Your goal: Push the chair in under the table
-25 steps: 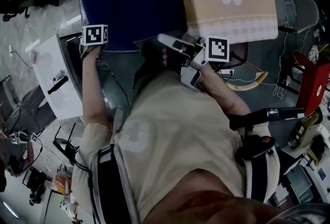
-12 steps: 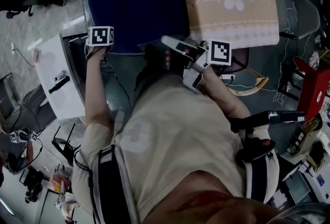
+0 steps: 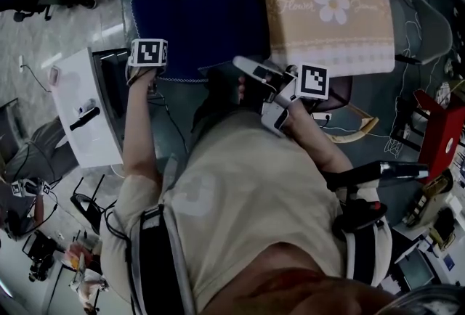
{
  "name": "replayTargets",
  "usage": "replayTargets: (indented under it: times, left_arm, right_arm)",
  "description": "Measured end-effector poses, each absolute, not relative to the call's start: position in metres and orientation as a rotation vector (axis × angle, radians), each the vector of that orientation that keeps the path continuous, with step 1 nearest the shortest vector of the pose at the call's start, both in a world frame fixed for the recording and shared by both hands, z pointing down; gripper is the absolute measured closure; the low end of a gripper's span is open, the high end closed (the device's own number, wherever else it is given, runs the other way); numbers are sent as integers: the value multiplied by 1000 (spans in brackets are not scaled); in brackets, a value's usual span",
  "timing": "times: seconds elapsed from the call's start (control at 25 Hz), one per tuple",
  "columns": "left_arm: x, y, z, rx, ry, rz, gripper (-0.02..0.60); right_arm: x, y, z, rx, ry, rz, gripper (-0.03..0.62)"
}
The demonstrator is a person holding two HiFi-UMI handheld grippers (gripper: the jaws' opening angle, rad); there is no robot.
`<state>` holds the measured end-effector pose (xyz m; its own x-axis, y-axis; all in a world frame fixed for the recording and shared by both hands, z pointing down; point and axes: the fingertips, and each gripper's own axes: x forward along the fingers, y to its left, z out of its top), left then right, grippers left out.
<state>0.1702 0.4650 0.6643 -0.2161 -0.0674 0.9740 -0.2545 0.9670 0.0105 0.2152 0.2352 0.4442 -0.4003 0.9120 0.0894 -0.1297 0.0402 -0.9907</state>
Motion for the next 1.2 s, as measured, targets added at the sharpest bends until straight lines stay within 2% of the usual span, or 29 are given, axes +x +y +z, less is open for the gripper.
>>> replayTargets:
  times: [1.2]
  left_arm:
    - [158, 451, 663, 273, -1791, 209, 459]
  right_arm:
    - [216, 235, 447, -834, -1444, 1508, 583]
